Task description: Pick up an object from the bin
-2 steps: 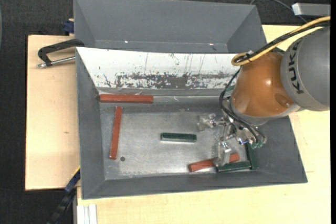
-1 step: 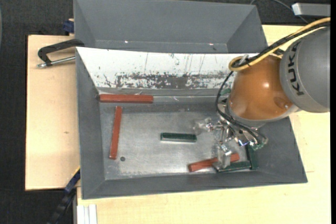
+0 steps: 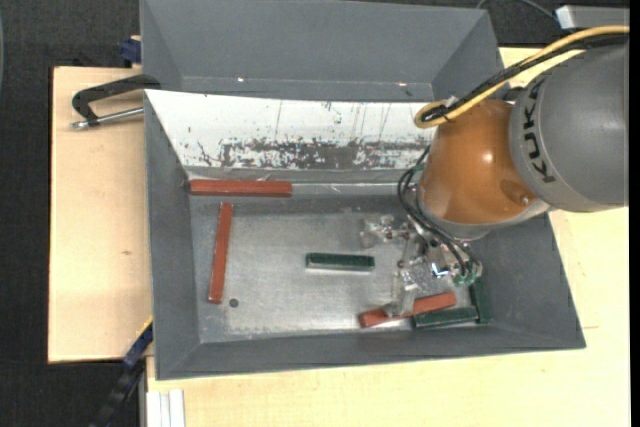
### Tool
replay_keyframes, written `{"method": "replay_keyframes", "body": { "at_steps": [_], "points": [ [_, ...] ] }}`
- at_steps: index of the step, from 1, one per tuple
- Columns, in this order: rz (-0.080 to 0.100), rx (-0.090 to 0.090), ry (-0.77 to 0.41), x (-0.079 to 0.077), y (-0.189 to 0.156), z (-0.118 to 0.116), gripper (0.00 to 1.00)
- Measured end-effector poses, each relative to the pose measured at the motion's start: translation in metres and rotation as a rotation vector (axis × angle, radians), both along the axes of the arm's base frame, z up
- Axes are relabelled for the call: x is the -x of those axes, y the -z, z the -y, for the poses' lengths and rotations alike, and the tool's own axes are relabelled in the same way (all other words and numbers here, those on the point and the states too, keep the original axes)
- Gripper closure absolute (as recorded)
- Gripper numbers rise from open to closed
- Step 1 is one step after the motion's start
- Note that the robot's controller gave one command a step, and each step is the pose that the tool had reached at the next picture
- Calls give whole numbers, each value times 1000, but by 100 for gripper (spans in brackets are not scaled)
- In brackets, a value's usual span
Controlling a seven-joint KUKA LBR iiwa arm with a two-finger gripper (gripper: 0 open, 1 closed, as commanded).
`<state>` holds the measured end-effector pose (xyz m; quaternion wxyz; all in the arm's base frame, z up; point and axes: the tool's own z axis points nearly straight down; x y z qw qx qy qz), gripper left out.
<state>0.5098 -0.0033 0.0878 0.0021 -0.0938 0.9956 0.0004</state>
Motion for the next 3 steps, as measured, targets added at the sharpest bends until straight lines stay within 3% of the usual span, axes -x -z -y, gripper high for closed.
{"method": "replay_keyframes", "body": {
  "at_steps": [1, 2, 3],
  "points": [
    [-1, 0, -44, 2, -3, -29, 0],
    [-2, 0, 17, -4, 17, -51, 100],
    [-2, 0, 17, -4, 17, -51, 100]
  ]
}}
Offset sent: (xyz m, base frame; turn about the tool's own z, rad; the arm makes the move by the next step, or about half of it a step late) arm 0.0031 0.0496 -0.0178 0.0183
